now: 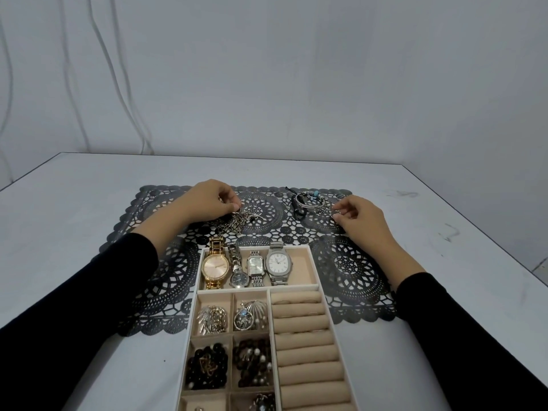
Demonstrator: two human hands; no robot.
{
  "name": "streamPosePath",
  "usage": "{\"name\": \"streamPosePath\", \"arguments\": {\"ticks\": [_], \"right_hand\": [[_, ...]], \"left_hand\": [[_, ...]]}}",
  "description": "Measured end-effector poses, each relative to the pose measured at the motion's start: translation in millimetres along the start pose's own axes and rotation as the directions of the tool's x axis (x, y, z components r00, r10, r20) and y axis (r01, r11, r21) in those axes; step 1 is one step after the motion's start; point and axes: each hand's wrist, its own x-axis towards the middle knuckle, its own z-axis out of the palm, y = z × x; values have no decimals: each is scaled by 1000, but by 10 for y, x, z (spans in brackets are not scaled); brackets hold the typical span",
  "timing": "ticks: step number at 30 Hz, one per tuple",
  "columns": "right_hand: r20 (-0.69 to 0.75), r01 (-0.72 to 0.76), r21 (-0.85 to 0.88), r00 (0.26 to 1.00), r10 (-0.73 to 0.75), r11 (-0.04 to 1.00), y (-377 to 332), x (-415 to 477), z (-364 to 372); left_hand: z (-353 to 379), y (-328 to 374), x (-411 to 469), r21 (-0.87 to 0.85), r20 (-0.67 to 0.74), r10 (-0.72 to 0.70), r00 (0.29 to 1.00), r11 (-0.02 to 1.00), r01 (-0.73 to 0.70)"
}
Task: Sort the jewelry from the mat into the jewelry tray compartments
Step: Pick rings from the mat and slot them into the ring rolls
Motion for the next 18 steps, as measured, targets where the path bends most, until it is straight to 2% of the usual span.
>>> {"name": "streamPosePath", "arguments": {"ticks": [6, 11, 18], "right_hand": [[-33, 2, 97, 999, 1, 995, -25, -50, -32], [-43, -16, 207, 999, 26, 978, -93, -120, -67], [5, -107, 526, 992, 123, 844, -306, -342, -124]], "left_hand": [[36, 4, -73, -112, -147, 26, 989, 993, -43], [23, 23, -163, -158, -322, 49, 945, 982, -105], [41, 135, -411, -275, -400, 4, 917, 953, -125]]}}
